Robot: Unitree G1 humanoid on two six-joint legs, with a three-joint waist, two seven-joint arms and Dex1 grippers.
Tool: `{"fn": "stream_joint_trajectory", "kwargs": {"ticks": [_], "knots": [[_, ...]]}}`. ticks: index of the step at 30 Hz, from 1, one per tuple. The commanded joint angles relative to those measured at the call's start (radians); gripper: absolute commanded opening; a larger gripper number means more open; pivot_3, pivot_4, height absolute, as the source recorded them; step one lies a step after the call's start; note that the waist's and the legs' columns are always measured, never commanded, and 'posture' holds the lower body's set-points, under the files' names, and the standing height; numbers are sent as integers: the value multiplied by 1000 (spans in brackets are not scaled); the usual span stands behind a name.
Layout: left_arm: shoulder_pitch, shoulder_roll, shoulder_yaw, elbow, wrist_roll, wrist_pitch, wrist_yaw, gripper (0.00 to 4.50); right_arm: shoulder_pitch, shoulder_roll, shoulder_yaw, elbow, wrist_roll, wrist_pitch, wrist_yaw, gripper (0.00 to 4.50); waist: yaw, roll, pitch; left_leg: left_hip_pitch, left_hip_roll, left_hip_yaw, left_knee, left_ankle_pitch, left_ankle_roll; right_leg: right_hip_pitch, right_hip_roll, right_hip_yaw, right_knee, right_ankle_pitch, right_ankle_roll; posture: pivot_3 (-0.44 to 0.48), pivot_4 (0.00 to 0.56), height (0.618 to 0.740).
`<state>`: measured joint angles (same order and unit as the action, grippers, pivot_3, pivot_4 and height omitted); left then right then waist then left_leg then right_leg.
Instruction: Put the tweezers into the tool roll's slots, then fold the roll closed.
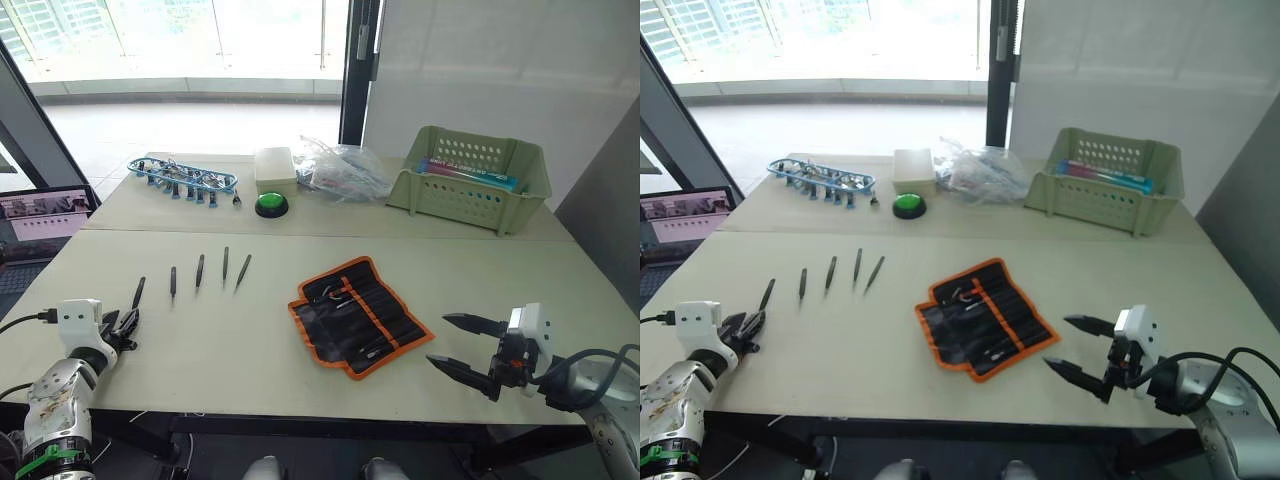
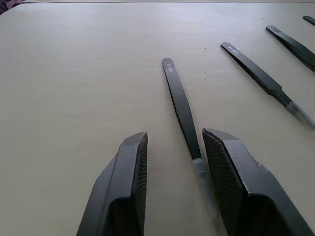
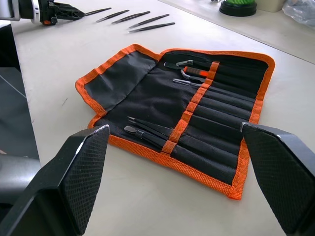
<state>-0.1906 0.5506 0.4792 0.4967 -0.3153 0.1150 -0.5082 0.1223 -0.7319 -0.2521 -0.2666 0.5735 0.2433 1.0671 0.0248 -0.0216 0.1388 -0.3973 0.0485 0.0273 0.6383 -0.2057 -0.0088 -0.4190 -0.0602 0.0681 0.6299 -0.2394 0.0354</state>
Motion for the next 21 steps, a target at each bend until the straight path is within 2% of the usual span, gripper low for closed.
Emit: {"fn": "stream_joint_trajectory", "kwargs": {"ticks": [1,2,3,11,15,19,21], "knots": [[13,-41,-62,26,2,52,-24,311,-3,-1,-21,-14,7,-6,-5,4500,1,1,0,0,0,0,0,0,0,0,0,0,0,0,0,0,150,738],[14,-41,-58,27,3,51,-20,57,-4,-1,-20,-12,6,-6,-5,4500,1,1,-1,0,0,0,0,0,0,0,0,0,0,0,0,0,150,738],[14,-41,-55,28,4,50,-17,24,-4,-1,-20,-11,6,-7,-5,4500,1,1,-1,0,0,0,0,0,0,0,0,0,0,0,0,0,150,738],[30,11,-1,-23,-6,9,2,24,-7,25,-7,-23,5,-4,-31,4500,-7,1,0,0,0,0,0,0,0,-1,0,0,0,0,0,0,150,738],[71,52,23,-204,-25,-6,-18,24,-1,61,1,-63,12,28,-100,4500,-18,-7,4,-1,1,0,0,0,0,-2,1,0,0,0,0,0,150,738],[121,77,-8,-465,-51,97,-35,24,-3,108,30,-86,-19,74,-209,4500,-23,-22,7,-4,3,0,0,0,0,-4,1,0,0,1,0,0,150,738],[133,81,-29,-553,-76,155,-46,24,-7,130,41,-92,-22,94,-252,4500,-23,-22,7,-4,3,0,0,0,0,-4,0,0,-1,1,0,0,150,738]]}}
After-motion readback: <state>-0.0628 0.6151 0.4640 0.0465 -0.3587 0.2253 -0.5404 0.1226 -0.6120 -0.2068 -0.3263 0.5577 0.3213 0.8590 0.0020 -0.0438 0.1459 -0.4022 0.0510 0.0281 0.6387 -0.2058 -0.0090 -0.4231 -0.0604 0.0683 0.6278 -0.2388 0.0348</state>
